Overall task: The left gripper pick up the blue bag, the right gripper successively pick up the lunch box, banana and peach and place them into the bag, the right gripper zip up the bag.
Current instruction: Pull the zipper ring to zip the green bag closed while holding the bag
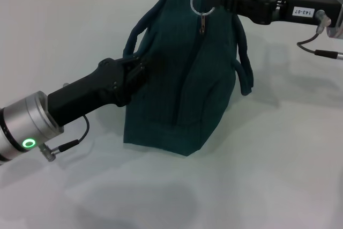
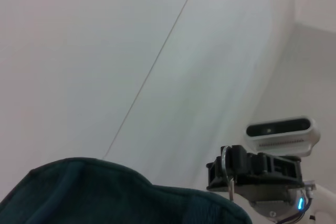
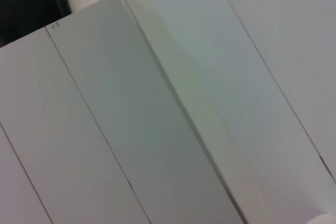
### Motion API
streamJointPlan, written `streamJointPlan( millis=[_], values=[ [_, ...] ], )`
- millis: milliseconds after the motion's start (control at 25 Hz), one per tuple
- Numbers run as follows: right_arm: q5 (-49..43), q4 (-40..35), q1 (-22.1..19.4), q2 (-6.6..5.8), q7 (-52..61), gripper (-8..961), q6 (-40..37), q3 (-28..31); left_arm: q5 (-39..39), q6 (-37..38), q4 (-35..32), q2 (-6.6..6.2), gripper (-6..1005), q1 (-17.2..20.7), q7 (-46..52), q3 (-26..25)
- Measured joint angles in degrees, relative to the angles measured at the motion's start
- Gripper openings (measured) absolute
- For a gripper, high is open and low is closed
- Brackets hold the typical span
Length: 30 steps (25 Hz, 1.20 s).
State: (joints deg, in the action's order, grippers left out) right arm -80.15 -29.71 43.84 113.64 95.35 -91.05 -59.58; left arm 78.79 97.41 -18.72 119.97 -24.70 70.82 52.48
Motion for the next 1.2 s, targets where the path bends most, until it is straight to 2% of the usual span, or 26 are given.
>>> streamJointPlan(
  millis=[600,1200],
  values=[
    [0.11,0.10,-0.54,-0.29,3.84,6,0.52,1.00,0.21,0.45,2.45,0.01,53,-0.03,-0.76,0.02],
    [-0.05,1.83,-0.18,-0.15,8.36,6,2.88,1.58,0.24,3.49,4.21,0.09,54,0.03,-3.09,3.33]
  ],
)
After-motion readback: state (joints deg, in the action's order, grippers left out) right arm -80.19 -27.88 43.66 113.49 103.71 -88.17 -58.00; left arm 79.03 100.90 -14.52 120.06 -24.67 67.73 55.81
